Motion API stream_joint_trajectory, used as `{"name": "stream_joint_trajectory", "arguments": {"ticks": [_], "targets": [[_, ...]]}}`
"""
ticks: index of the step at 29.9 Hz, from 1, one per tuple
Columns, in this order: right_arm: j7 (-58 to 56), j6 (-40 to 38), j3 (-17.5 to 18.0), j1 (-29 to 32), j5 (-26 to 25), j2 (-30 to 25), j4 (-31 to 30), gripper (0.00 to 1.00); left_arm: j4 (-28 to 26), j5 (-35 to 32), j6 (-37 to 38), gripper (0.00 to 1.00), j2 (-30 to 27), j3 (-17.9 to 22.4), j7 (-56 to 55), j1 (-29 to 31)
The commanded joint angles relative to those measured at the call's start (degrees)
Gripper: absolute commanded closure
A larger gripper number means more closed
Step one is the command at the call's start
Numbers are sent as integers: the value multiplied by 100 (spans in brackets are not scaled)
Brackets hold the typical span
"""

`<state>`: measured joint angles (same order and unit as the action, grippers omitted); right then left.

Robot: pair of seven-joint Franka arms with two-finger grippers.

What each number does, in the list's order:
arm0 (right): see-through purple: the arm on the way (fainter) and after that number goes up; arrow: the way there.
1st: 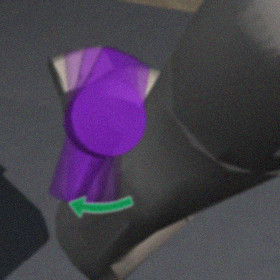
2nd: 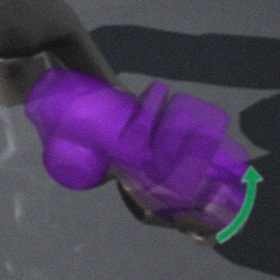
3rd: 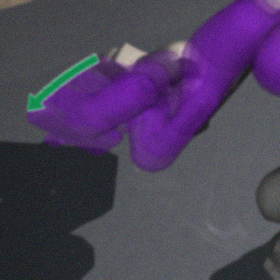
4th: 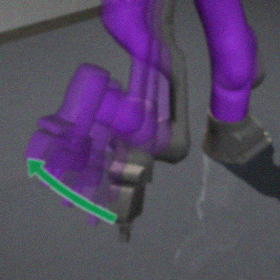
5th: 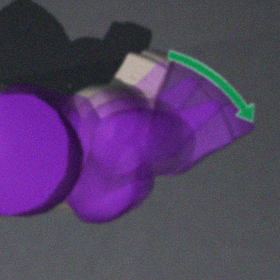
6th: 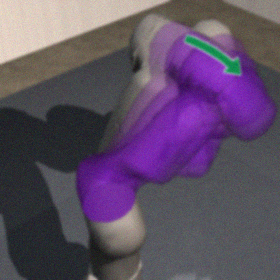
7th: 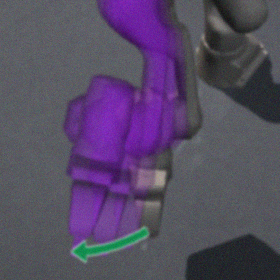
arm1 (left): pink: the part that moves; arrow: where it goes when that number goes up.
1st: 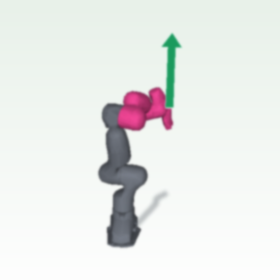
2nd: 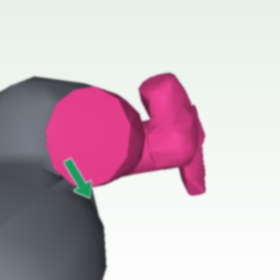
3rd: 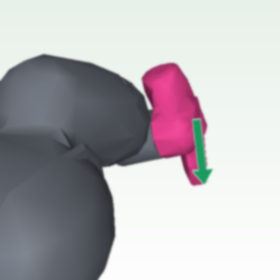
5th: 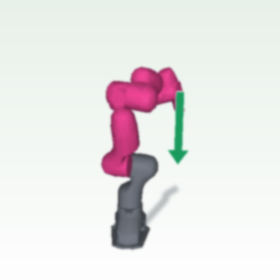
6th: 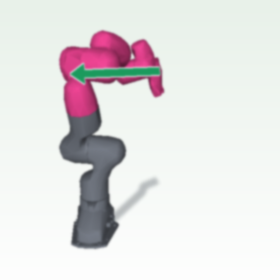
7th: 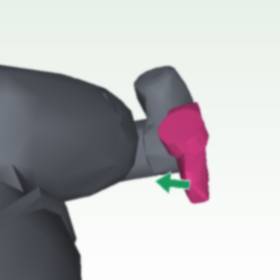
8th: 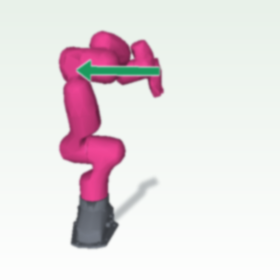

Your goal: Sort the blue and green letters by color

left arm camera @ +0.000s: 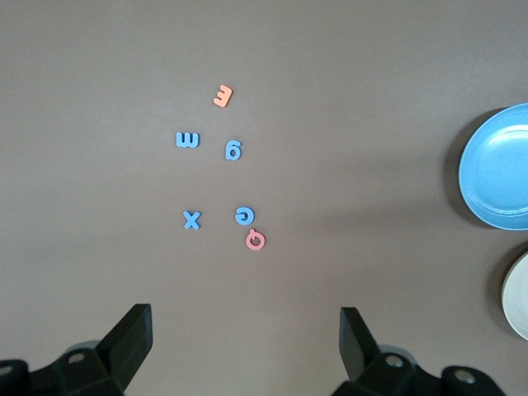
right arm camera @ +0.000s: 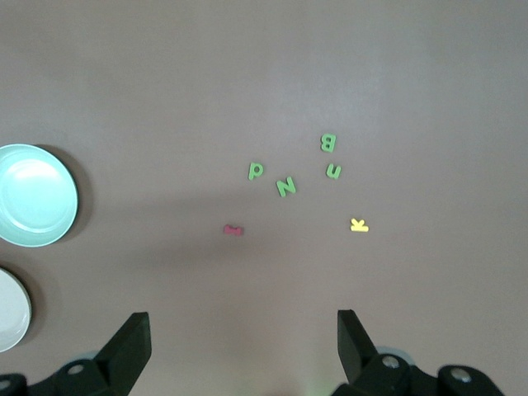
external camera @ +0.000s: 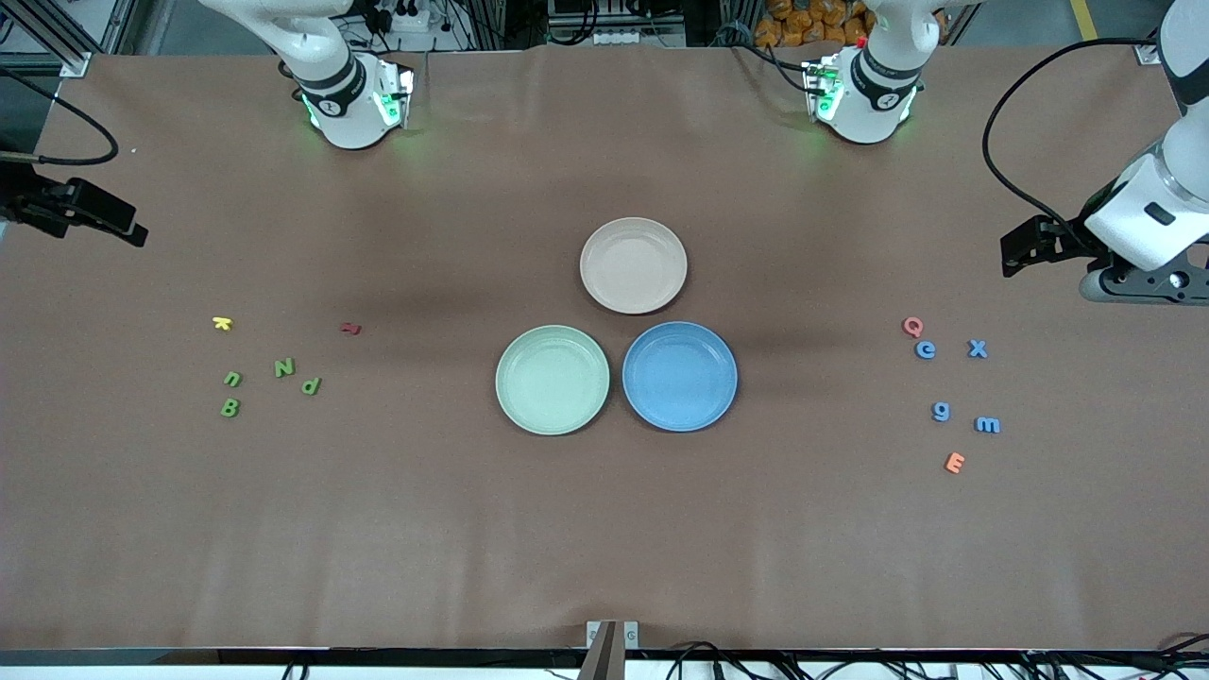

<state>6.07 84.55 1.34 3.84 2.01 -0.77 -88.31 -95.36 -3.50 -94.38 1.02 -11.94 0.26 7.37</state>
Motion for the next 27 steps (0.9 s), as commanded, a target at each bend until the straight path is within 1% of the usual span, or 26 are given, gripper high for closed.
{"name": "stream_joint_trajectory", "arguments": {"ticks": [1,3,7,9,12,21,24,27], "targets": [[105,0,-3,-15,-52,-2,-2,0,132,-108,51,0,100,-36,10,10],[105,8,-3,-23,-52,-2,-2,0,141,-99,51,0,188,-36,-43,1],[105,122,-3,-23,-43,-11,-20,0,360,-204,51,0,574,-27,-96,-87],[105,131,-3,-32,-43,-2,-11,0,369,-431,16,0,706,-27,-87,-70],[105,140,-3,-24,-43,-11,-20,0,299,-705,-326,0,961,-27,-87,1],[105,149,-3,-76,-43,16,-11,0,281,-687,-1178,0,1761,-10,-114,308],[105,175,-11,-59,1,68,-11,0,176,-679,-1574,0,1998,-10,-114,405],[114,421,-11,-76,27,165,-55,0,62,-679,-1908,0,2227,-10,-114,475]]}}
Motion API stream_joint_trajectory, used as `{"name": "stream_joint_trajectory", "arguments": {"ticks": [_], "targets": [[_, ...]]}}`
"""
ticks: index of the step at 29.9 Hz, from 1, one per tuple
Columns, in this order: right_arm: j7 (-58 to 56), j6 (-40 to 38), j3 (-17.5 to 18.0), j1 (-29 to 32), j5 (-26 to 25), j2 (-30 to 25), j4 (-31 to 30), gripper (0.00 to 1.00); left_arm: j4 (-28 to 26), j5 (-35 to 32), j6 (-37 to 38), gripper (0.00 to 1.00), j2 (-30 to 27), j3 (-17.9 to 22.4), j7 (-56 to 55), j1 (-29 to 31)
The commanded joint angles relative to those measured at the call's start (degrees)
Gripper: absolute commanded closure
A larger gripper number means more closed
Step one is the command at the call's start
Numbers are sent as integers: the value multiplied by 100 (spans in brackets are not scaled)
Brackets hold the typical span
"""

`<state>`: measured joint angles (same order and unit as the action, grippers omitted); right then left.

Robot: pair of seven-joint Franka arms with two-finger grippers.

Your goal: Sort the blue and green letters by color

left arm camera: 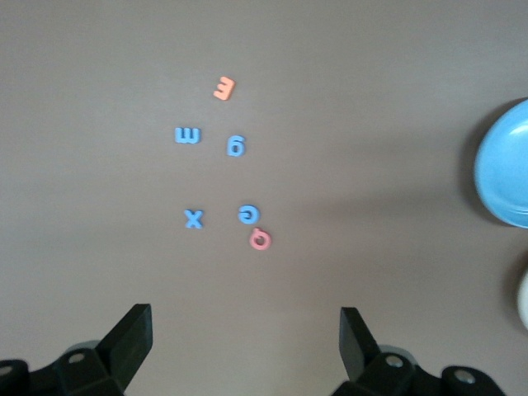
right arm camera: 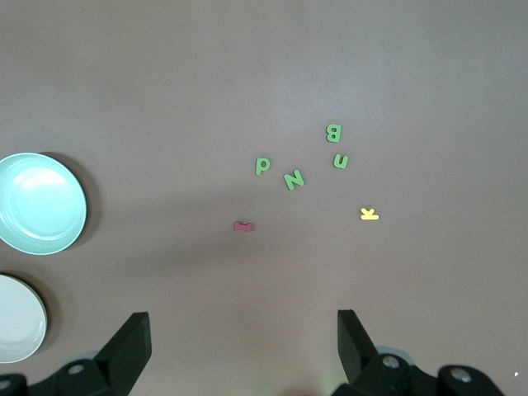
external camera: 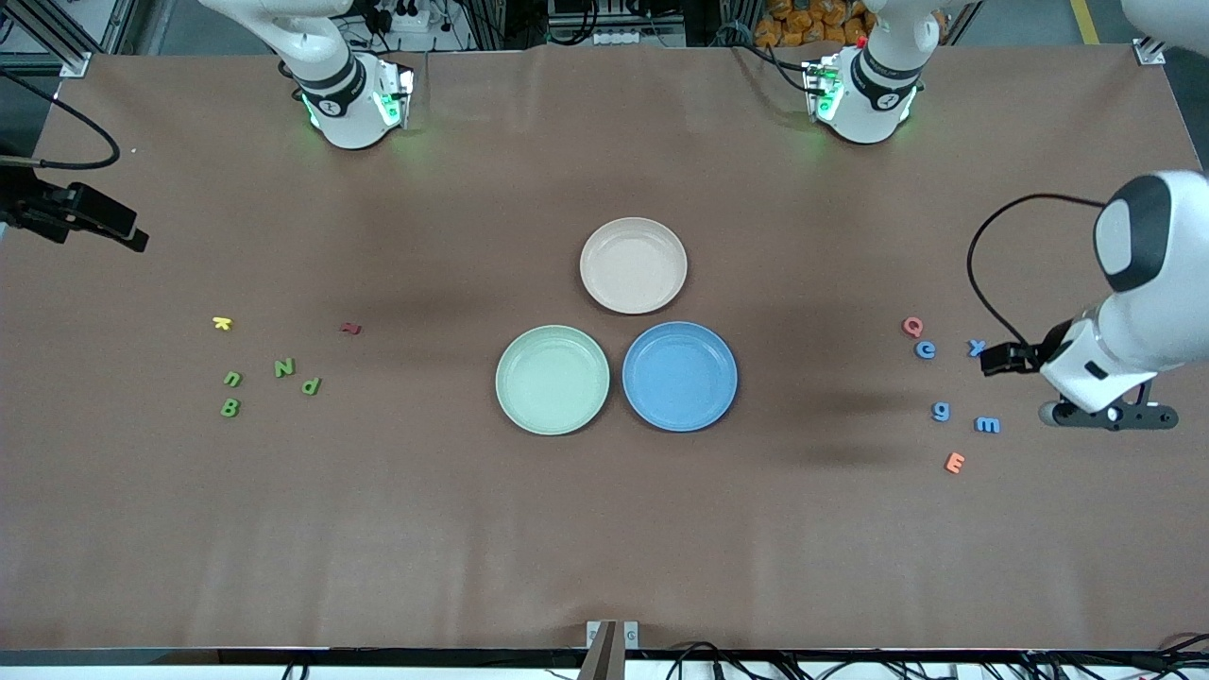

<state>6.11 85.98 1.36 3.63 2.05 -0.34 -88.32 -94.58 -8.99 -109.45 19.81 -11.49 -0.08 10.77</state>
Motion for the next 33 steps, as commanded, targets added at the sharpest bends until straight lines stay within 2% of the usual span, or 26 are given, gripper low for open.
{"name": "stream_joint_trajectory", "arguments": {"ticks": [1,10,11,26,33], "targets": [[110,313,-12,-73,23,140,-54,0,-34,-138,-506,0,435,-55,-80,162],[101,682,-12,-91,-29,421,-71,0,-43,-173,-1122,0,1077,-29,-89,303],[101,1753,-12,-12,-29,543,-828,0,-86,-199,-1496,0,1600,-11,-115,416],[118,3538,-12,32,-29,579,-1969,0,-842,-217,-2739,0,1693,94,-133,417],[127,4049,-12,24,-38,869,-2102,0,-974,-217,-2933,0,1693,112,-133,391]]}}
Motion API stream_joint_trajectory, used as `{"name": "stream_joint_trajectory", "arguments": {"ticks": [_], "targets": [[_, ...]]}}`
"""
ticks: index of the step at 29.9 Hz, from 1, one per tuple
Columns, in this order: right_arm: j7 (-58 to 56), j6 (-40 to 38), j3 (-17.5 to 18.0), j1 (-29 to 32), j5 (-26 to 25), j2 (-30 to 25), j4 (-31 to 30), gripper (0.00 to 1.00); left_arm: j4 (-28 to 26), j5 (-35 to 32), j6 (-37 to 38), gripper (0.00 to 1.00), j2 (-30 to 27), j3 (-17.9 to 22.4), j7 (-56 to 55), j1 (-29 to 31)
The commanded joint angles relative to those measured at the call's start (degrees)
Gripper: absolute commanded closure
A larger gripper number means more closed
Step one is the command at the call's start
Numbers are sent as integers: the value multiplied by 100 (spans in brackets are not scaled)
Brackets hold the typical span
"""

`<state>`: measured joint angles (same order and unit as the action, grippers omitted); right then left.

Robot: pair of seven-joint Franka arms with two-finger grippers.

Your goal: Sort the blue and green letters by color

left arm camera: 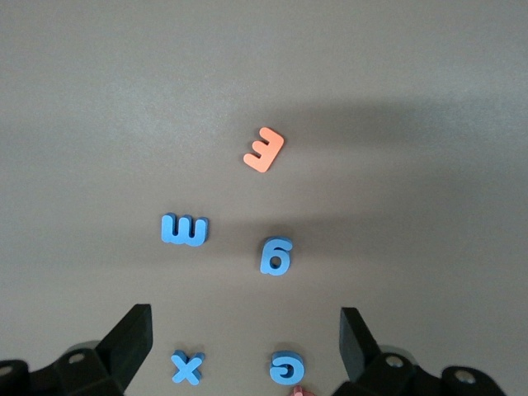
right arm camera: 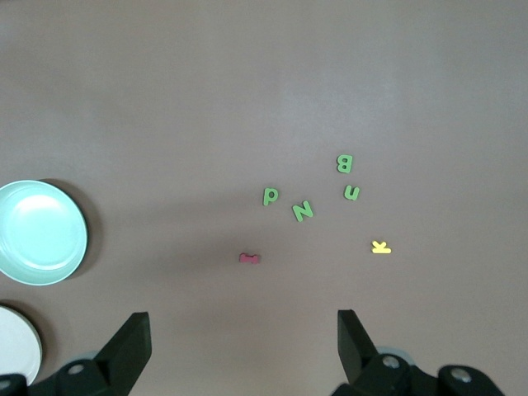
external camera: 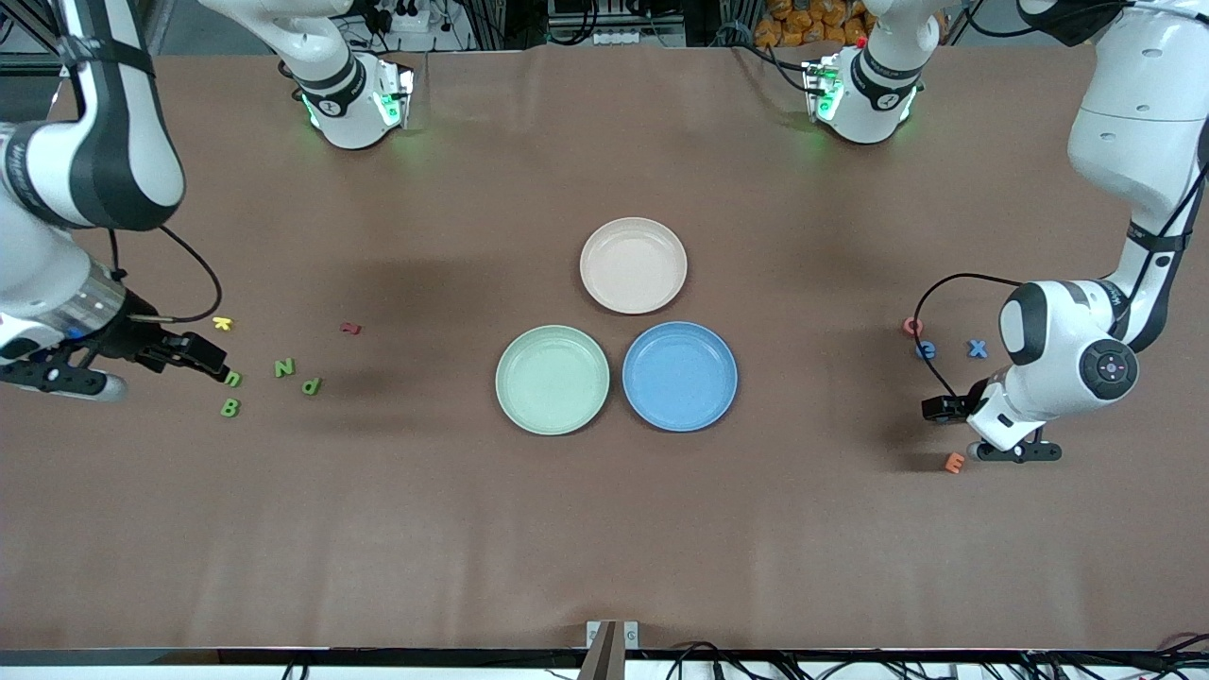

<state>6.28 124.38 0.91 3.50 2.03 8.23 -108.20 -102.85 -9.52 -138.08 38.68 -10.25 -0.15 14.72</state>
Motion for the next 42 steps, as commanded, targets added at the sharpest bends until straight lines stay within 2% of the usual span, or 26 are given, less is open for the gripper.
{"name": "stream_joint_trajectory", "arguments": {"ticks": [1,16,30,33,36,40,42], "targets": [[111,253,32,36,-36,55,-114,0,-139,-164,-70,0,-194,-12,-126,-30],[690,983,23,-78,-36,969,-114,0,-192,-305,-70,0,-194,-12,-222,-101],[770,1088,23,-95,-36,1277,-263,0,-411,-674,-70,0,-290,-21,-653,-136],[770,1377,14,-87,-36,1321,-438,0,-429,-674,-70,0,-290,-29,-653,-136],[770,2009,14,-87,-27,1365,-833,0,-429,-674,-70,0,-299,-29,-653,-136],[770,2950,14,-78,17,1514,-1308,0,-429,-674,-70,38,-299,-38,-653,-127],[770,3241,14,-60,17,1585,-1449,0,-420,-674,-70,52,-299,-38,-671,-127]]}}
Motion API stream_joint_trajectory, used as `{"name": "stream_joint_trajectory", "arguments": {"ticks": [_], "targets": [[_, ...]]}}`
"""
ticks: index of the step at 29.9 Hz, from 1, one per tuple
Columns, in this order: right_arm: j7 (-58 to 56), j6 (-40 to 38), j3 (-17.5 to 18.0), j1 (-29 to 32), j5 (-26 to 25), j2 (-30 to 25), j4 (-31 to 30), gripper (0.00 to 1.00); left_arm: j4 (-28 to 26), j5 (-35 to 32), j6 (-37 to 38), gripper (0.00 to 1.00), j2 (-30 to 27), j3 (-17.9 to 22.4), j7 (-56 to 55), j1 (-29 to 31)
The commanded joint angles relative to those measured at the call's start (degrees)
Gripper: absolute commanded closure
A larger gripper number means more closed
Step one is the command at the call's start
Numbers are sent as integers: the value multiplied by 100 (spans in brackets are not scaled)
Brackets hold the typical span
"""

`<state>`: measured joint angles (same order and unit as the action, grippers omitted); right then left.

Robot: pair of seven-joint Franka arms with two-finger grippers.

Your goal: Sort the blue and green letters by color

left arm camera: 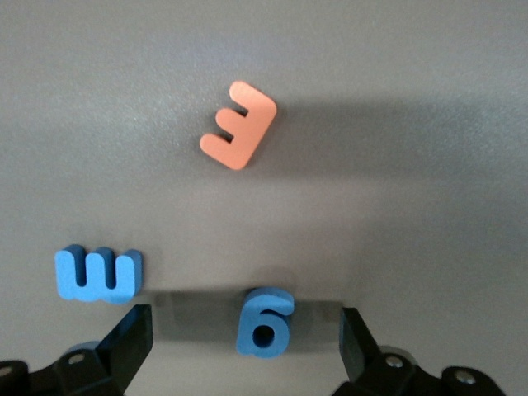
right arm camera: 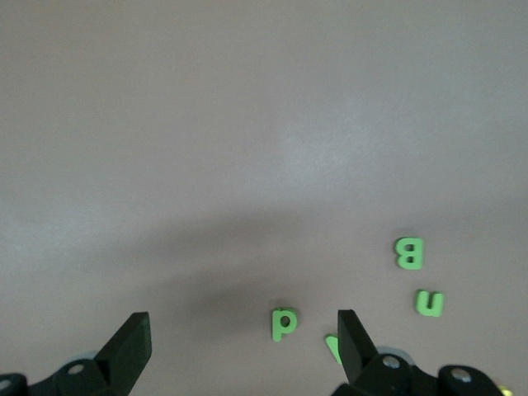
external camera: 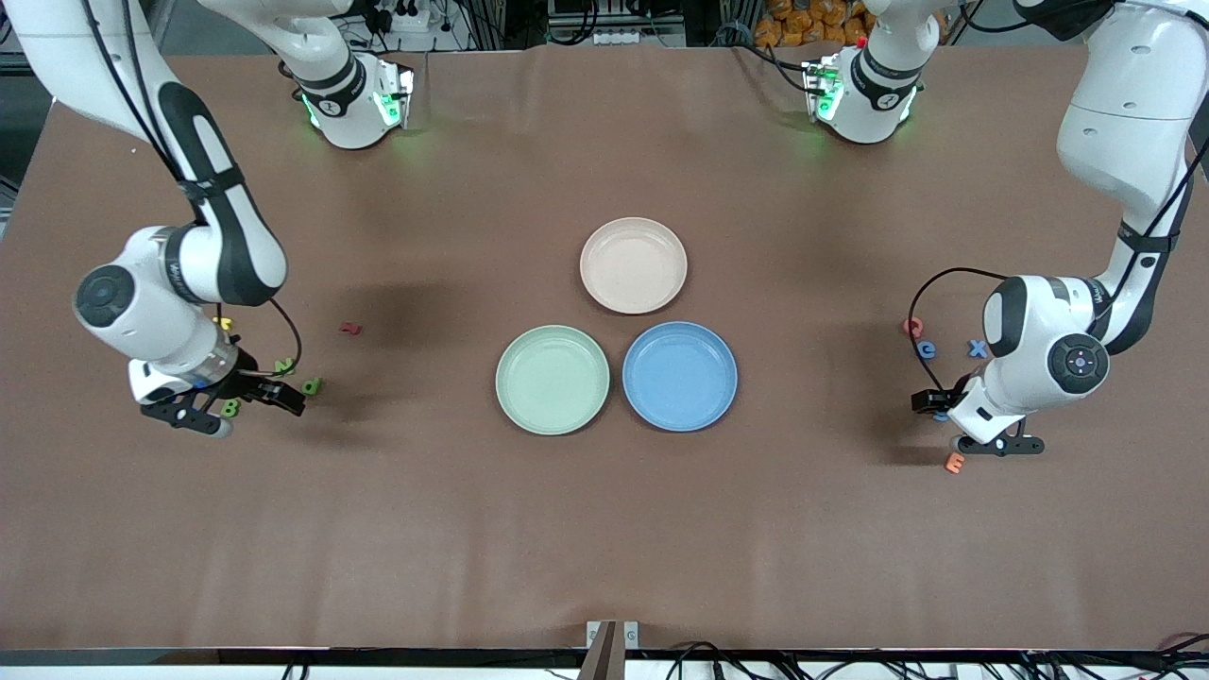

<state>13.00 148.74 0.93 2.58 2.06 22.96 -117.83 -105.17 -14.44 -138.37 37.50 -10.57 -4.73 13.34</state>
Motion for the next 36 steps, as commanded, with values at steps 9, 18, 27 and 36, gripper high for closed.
{"name": "stream_joint_trajectory", "arguments": {"ticks": [9,18,27,36], "targets": [[98,990,12,24,22,305,-557,0,-170,-182,-33,96,-234,-16,-301,11],[89,973,4,59,22,437,-689,0,-126,-182,11,100,-401,-68,-301,2],[98,973,4,-3,22,577,-768,0,-100,-156,257,100,-726,-419,-730,2],[291,964,4,-117,22,604,-759,8,-91,-164,319,100,-718,-1070,-1908,-15]]}}
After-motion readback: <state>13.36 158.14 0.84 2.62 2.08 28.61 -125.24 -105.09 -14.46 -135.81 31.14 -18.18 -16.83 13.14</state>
